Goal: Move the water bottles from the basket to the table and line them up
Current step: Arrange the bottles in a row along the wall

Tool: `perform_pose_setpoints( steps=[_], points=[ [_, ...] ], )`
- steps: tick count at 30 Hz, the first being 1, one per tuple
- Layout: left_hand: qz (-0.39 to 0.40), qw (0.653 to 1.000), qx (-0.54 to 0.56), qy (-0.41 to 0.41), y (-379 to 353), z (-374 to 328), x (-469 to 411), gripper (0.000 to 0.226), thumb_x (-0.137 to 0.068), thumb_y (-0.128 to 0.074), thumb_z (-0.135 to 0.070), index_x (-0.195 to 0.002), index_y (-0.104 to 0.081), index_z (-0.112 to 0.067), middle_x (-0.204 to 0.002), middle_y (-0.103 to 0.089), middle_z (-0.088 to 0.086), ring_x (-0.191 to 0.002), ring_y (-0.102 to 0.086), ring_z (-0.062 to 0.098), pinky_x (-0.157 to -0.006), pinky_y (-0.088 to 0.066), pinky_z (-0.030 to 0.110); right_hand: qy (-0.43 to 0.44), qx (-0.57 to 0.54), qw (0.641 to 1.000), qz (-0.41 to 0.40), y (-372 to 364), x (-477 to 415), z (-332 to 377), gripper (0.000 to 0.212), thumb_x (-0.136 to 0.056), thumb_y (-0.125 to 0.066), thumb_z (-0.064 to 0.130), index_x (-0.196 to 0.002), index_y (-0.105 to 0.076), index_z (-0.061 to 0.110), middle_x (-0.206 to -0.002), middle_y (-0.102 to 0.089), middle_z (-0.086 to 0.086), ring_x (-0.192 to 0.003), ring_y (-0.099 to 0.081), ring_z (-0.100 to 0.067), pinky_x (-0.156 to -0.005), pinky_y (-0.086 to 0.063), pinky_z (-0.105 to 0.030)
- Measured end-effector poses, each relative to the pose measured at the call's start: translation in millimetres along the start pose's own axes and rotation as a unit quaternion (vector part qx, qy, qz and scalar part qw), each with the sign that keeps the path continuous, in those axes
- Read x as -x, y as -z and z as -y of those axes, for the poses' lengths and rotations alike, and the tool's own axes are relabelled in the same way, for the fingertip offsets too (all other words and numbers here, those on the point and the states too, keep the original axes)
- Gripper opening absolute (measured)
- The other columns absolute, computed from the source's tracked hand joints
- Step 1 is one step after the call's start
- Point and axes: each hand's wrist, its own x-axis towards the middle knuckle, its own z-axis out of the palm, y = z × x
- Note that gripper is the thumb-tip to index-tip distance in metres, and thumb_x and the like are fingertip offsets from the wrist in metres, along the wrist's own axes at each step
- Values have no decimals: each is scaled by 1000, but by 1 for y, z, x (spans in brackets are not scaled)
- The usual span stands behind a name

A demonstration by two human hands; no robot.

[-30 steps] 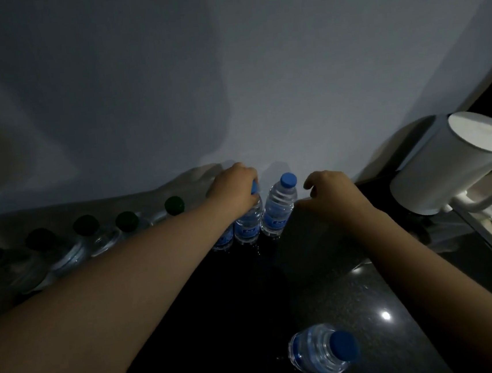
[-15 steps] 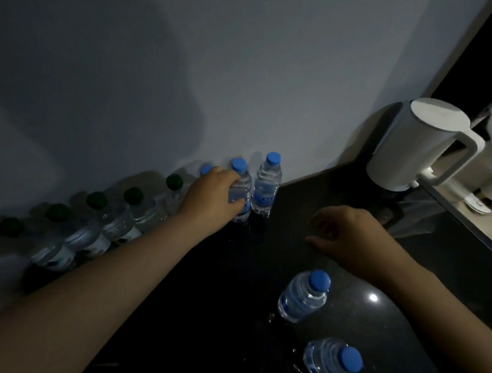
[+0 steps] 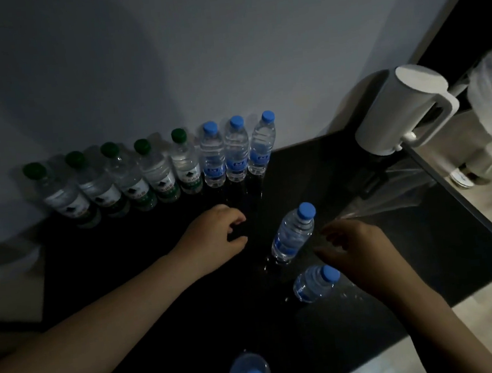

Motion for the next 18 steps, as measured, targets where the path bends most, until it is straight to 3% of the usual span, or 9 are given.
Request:
perform_pose_setpoints(
  steps=[6, 11, 18],
  points=[
    [22, 999, 13, 23, -10, 2, 44, 39, -83, -68, -32, -120, -59, -23, -113, -55, -9, -91, -57, 1, -76, -50, 19, 11, -11, 1000, 6, -9, 22, 3, 22, -83, -70, 28, -104, -65, 24, -90, -63, 12, -82, -60, 1, -70, -49, -16],
    [35, 998, 34, 40, -18, 5, 86, 37, -83, -68, -32, -118, -59, -25, -112, -53, -12, -91, -56, -1, -74, -46, 13, 28, 2, 1000, 7, -22, 33, 7, 24, -83, -71, 28, -105, -65, 23, -91, -62, 13, -78, -56, 5, -65, -42, -9],
    [45, 995, 62, 71, -18, -5, 134, 35, -82, -69, -34, -116, -59, -30, -109, -53, -17, -94, -57, -1, -83, -54, 22, 51, 9, 998, 37, -33, 43, 10, 30, -85, -67, 26, -113, -63, 19, -103, -66, 5, -90, -62, -5, -81, -55, -29]
  ],
)
